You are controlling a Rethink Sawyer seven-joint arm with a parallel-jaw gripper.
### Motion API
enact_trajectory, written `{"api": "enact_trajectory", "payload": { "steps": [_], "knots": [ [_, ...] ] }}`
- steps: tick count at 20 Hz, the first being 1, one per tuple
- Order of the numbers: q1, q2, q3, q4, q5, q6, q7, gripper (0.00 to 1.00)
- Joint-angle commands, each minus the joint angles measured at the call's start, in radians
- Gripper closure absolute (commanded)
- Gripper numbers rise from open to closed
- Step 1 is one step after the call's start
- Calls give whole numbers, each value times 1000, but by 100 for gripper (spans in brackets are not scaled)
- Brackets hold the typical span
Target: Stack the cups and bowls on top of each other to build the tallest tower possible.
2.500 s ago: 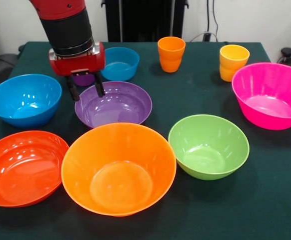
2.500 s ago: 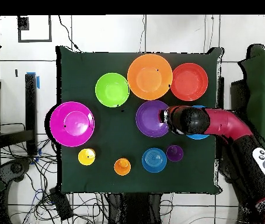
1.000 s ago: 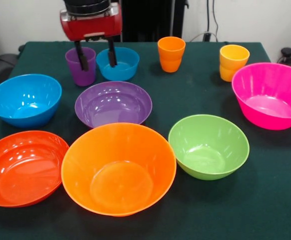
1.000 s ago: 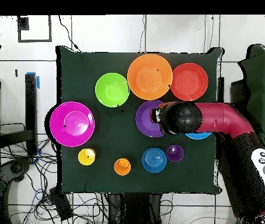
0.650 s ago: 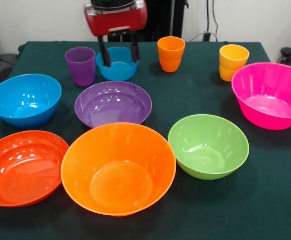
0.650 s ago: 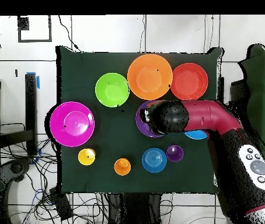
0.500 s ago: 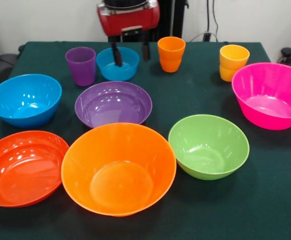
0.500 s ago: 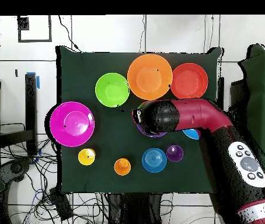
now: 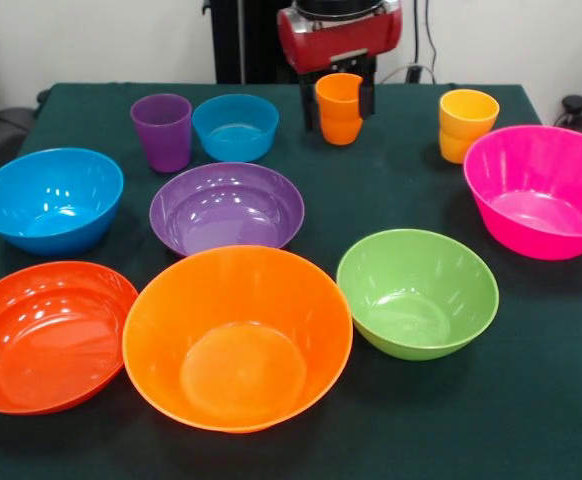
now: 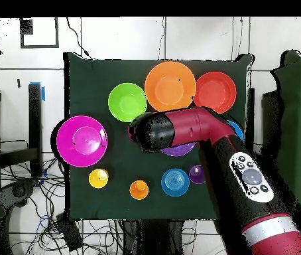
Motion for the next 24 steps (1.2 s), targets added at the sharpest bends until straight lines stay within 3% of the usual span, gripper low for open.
{"api": "enact_trajectory", "payload": {
  "steps": [1,9,24],
  "knots": [
    [50,67,-72,17,0,-12,131,0],
    [71,114,-87,-10,9,-40,120,0],
    [122,116,-119,6,32,-90,167,0]
  ]
}}
